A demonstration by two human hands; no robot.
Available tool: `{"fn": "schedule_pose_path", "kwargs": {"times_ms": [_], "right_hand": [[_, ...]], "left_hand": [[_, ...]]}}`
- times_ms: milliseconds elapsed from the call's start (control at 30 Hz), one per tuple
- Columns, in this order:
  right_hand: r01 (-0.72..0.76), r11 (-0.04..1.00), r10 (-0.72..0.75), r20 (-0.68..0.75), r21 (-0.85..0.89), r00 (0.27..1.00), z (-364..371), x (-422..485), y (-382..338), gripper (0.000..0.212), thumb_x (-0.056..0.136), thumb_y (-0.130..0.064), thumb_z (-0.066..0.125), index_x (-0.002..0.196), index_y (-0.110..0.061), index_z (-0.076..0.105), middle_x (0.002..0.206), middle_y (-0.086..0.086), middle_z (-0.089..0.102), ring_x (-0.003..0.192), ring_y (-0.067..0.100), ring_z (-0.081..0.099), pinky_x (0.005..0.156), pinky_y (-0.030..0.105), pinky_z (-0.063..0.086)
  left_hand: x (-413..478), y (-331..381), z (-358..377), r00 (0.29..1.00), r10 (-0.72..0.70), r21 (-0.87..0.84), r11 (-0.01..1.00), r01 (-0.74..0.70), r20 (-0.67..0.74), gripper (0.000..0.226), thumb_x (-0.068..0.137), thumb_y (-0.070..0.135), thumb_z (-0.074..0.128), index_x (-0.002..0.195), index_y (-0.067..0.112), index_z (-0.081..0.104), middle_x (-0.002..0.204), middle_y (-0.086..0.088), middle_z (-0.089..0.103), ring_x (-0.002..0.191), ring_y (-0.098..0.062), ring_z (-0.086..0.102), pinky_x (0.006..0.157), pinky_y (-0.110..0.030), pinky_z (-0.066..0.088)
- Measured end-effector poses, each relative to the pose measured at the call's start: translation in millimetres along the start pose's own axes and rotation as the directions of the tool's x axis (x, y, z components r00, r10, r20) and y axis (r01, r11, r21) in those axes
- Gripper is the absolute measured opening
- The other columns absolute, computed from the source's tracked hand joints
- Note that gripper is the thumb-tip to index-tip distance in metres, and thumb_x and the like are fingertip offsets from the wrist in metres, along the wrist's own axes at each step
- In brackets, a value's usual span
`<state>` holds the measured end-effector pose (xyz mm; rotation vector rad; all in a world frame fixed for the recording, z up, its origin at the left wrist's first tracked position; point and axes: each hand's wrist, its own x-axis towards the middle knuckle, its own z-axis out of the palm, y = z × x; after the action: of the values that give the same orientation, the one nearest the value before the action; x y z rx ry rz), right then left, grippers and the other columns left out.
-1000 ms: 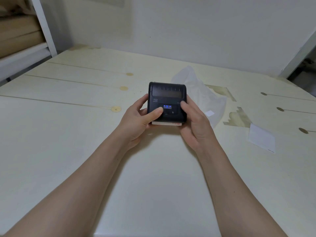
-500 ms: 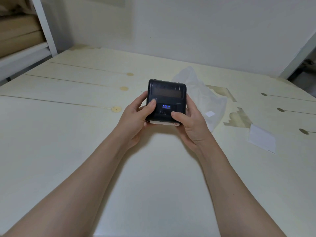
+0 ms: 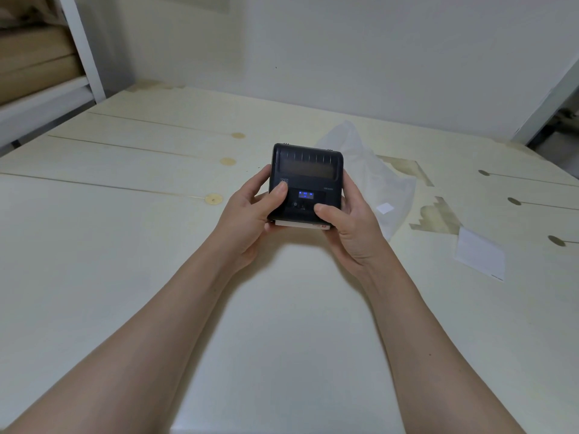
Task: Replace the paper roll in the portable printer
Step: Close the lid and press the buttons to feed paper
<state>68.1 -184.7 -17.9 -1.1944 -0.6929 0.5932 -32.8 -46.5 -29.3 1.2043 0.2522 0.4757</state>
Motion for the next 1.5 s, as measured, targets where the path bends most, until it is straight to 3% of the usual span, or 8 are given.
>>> {"fn": "schedule_pose_path", "kwargs": {"times_ms": [367,667,800,1000,1167,1300,1400,1500], "right_hand": [[-0.003,1.0,0.003,0.017,0.003,1.0,-1.9,0.6,-0.1,0.07,0.086,0.011,0.052,0.149,-0.015,0.035,0.142,0.026,0.051,0.131,0.046,0.049,0.109,0.064,0.036],[0.012,1.0,-0.011,0.037,-0.015,0.999,-2.6,0.0,1.7,0.068,0.086,0.01,0.052,0.148,-0.014,0.038,0.14,0.025,0.054,0.129,0.044,0.051,0.111,0.059,0.038],[0.016,1.0,-0.015,0.049,-0.019,0.999,-1.2,-1.4,-1.0,0.063,0.088,0.008,0.051,0.146,-0.013,0.04,0.139,0.026,0.054,0.129,0.045,0.051,0.11,0.06,0.038],[-0.023,0.997,0.018,0.064,0.073,0.998,6.7,-2.7,-6.9,0.043,0.105,-0.016,0.037,0.147,-0.009,0.039,0.146,0.024,0.048,0.135,0.042,0.045,0.108,0.067,0.034],[-0.087,0.982,0.089,-0.003,0.168,0.996,13.5,-4.9,-12.8,0.057,0.104,-0.049,0.025,0.145,-0.013,0.044,0.144,0.02,0.053,0.134,0.038,0.049,0.111,0.063,0.034],[-0.077,0.98,0.079,-0.003,0.182,0.997,14.6,-5.0,-13.4,0.063,0.101,-0.055,0.019,0.148,-0.017,0.041,0.145,0.017,0.052,0.136,0.035,0.048,0.113,0.061,0.032],[-0.07,0.981,0.074,-0.018,0.183,0.997,14.3,-3.5,-13.5,0.065,0.101,-0.056,0.017,0.149,-0.018,0.038,0.147,0.015,0.05,0.138,0.033,0.046,0.116,0.058,0.029],[-0.076,0.98,0.083,-0.033,0.182,0.996,12.5,-2.5,-13.7,0.067,0.099,-0.06,0.019,0.152,-0.022,0.034,0.15,0.011,0.048,0.14,0.029,0.044,0.118,0.055,0.026]], "left_hand": [[-0.8,1.6,0.2,1.0,0.006,-0.008,1.0,-0.006,0.012,0.05,0.098,0.019,0.059,0.146,0.021,0.046,0.125,-0.01,0.07,0.115,-0.027,0.068,0.097,-0.046,0.054],[-1.9,3.6,0.4,1.0,0.013,-0.006,1.0,-0.013,0.027,0.046,0.099,0.019,0.057,0.144,0.02,0.048,0.122,-0.01,0.072,0.114,-0.029,0.068,0.1,-0.052,0.051],[-3.1,5.8,1.8,1.0,0.01,0.001,1.0,-0.01,0.006,0.047,0.098,0.021,0.059,0.144,0.02,0.048,0.119,-0.007,0.074,0.109,-0.025,0.07,0.096,-0.048,0.054],[-1.9,5.9,1.1,0.998,-0.011,0.0,1.0,0.011,-0.057,0.057,0.088,0.031,0.069,0.142,0.026,0.052,0.119,-0.005,0.074,0.102,-0.022,0.067,0.089,-0.045,0.041],[-2.9,7.1,1.8,0.999,-0.007,-0.03,1.0,0.005,-0.039,0.05,0.095,0.025,0.063,0.143,0.022,0.05,0.118,-0.002,0.074,0.101,-0.017,0.071,0.091,-0.04,0.053],[-6.0,11.1,3.6,0.999,-0.012,-0.086,0.996,0.008,-0.046,0.042,0.097,0.023,0.059,0.139,0.018,0.055,0.126,-0.003,0.07,0.105,-0.016,0.07,0.077,-0.027,0.057],[-8.4,15.9,5.3,1.0,0.003,-0.058,0.998,-0.003,-0.002,0.033,0.102,0.031,0.048,0.128,0.019,0.065,0.127,-0.004,0.069,0.105,-0.015,0.066,0.08,-0.026,0.053],[-9.8,18.2,6.6,1.0,-0.001,-0.066,0.998,0.001,-0.007,0.036,0.103,0.035,0.044,0.123,0.017,0.068,0.114,-0.001,0.071,0.097,-0.016,0.061,0.081,-0.032,0.045]]}}
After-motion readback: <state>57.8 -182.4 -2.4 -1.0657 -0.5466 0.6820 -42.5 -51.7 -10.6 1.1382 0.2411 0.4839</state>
